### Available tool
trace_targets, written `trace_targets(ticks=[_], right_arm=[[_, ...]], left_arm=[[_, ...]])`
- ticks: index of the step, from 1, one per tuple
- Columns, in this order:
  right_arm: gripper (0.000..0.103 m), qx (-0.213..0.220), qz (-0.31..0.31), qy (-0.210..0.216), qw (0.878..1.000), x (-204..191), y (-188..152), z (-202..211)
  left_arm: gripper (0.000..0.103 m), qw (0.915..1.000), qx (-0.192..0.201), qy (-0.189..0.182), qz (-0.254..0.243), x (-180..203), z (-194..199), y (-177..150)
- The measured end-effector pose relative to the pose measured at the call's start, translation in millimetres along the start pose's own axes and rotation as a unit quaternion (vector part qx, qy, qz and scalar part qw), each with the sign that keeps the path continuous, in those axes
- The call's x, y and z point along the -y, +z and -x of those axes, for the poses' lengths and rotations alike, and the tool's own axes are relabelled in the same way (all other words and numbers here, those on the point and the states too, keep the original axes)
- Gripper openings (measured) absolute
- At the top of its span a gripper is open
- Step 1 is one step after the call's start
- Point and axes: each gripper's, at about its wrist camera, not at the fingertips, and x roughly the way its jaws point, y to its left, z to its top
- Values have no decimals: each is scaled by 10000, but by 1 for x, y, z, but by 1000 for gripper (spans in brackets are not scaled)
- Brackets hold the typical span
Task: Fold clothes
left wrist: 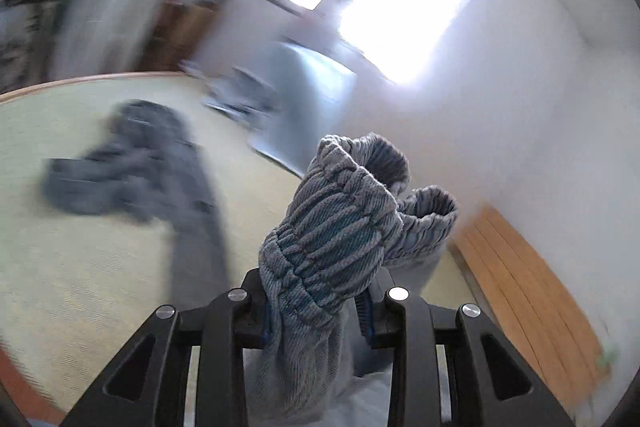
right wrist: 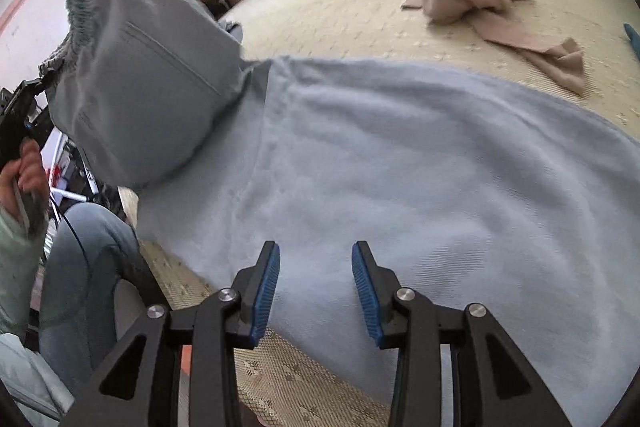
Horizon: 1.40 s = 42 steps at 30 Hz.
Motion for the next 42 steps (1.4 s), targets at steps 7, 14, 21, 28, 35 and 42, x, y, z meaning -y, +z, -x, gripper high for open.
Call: trace_targets(ticks=[7,14,21,28,35,42], right_arm=[[41,-106,90,3,9999,-12,11,-17],[41,-453,288,-207,9983,-23,6,-36],[37,-709,399,-453,9957,-11,-16,-38],[39,-216,1,-541,9983,-1,-28,1],[54,890,-333,-575,9938,3,-20,58],[55,1415,-947,-1322,9765,29,-20,90]], left_arm=[[30,9875,-403,836,1271,-146,-32,22],[30,9850,-715,652,1432,-189,-75,44],[40,9728,-1311,828,1719,-236,-95,32],[90,9794,-951,807,1590,-210,-72,34],[93,9835,-133,1536,944,-190,-18,54],[93,9789,-218,933,-1803,-12,-28,24]])
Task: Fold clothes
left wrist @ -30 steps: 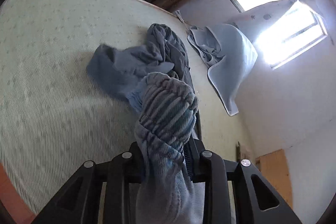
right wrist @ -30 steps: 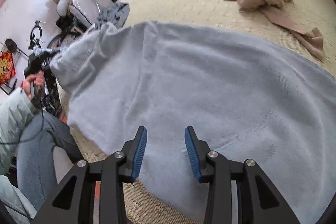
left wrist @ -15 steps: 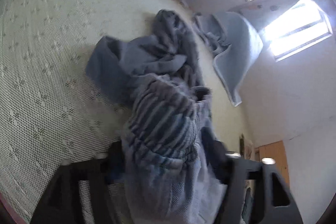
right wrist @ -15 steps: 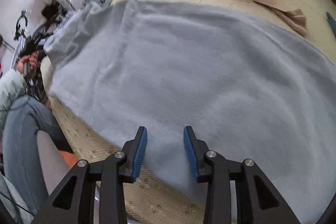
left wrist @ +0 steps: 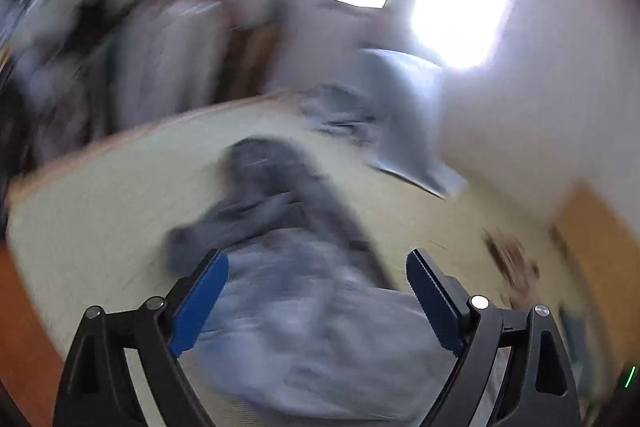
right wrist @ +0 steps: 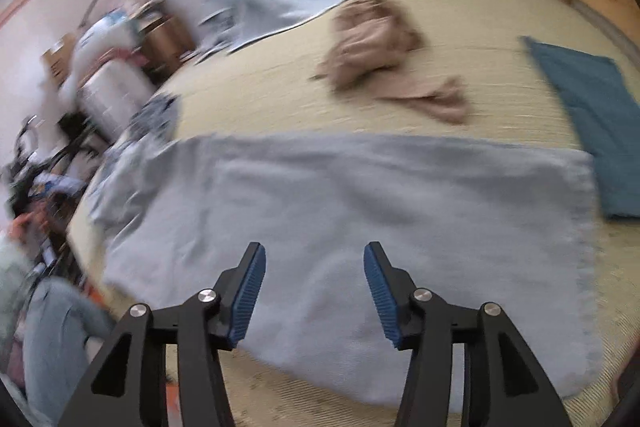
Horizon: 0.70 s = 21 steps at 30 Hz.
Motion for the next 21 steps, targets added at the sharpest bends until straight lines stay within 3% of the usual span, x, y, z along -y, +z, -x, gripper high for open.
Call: trace_targets(ticks=[2,4,7,9,12,18,21], right_arm=[[55,339,-281,-177,9989,17,4,15],[55,767,-589,-279,9949,32,8,35],[55,1326,-839,-544,9861,47,7,70],[56,1821,-1027,-849,9742,59,2,100],[56,2485,-1381,-1198,9512,79,-12,143],[57,3117,-2163,-1487,9132,120,-48,199],[58,3307,-2471,-1507,8983,138,-66,219]], left_arm=[[93,9968,-78,-504,-616,70,-1,-7],[93,9878,-259,-1094,-1073,140,-3,-21],[93,9609,-771,-2203,-1493,243,-8,-62],[93,9337,-1170,-2876,-1784,316,-4,-102],[93,8986,-1373,-3351,-2476,394,9,-156],[93,8041,-1401,-3824,-4331,521,50,-277],[93,7644,-1304,-3876,-4985,556,63,-325]])
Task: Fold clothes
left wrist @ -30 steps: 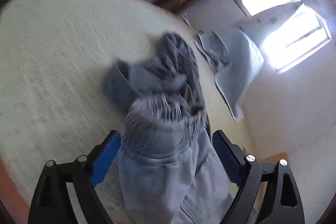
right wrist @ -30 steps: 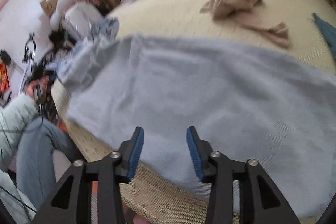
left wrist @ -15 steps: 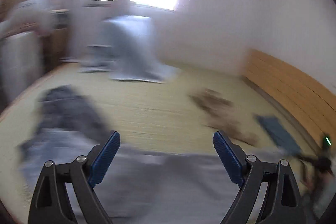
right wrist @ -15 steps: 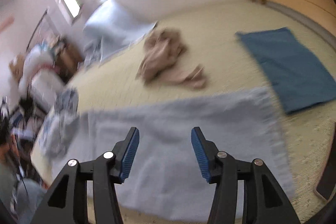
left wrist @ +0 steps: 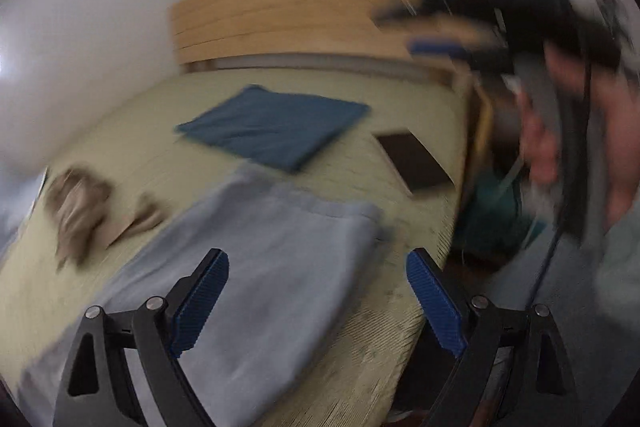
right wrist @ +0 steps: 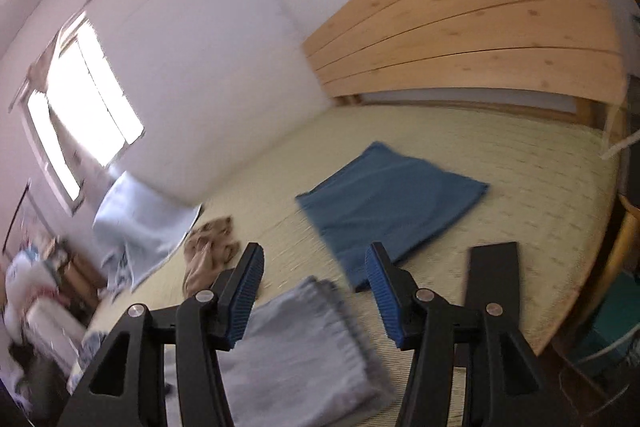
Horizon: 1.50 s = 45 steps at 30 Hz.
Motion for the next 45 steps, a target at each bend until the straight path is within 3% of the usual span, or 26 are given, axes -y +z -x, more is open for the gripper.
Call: trace_targets(ticks=[3,9,11,13,20,23,27,31,32,35,40,41,43,45], right_arm=[[58,129,-260,-20,9996,20,4,14],[58,188,-461,-14,9988,46,4,31],[58,192,-566,36,9982,53,4,32],[58,192,-665,103,9975,59,4,33],[58,172,-733,287,9967,62,4,29],[58,181,-814,330,9960,66,4,30],[58,178,-895,380,9951,70,3,31],[58,111,-901,422,9950,71,2,28],[58,102,-904,434,9949,71,2,28],[58,73,-911,476,9947,71,1,27],[58,-43,-923,543,9942,71,-1,22],[58,-73,-923,553,9942,71,-1,21],[58,-172,-912,600,9939,69,-2,17],[59,-313,-887,665,9933,67,-4,11]], left_arm=[[93,9990,-195,-147,-386,19,-35,0],[88,9971,-478,-241,-545,33,-88,3],[73,9966,-606,-207,-526,35,-102,4],[51,9956,-762,-128,-533,37,-114,4],[51,9930,-988,-165,-623,42,-135,2],[57,9931,-1008,-253,-537,38,-137,2],[75,9938,-1008,-177,-436,31,-141,2],[76,9939,-1016,-287,-319,25,-145,4],[74,9939,-1015,-299,-314,26,-145,5],[52,9940,-1015,-259,-316,27,-147,8],[35,9933,-1070,-432,-97,15,-146,10],[33,9936,-1031,-468,-18,11,-143,11],[19,9942,-916,-535,199,2,-135,15],[17,9942,-745,-611,481,-10,-121,19]])
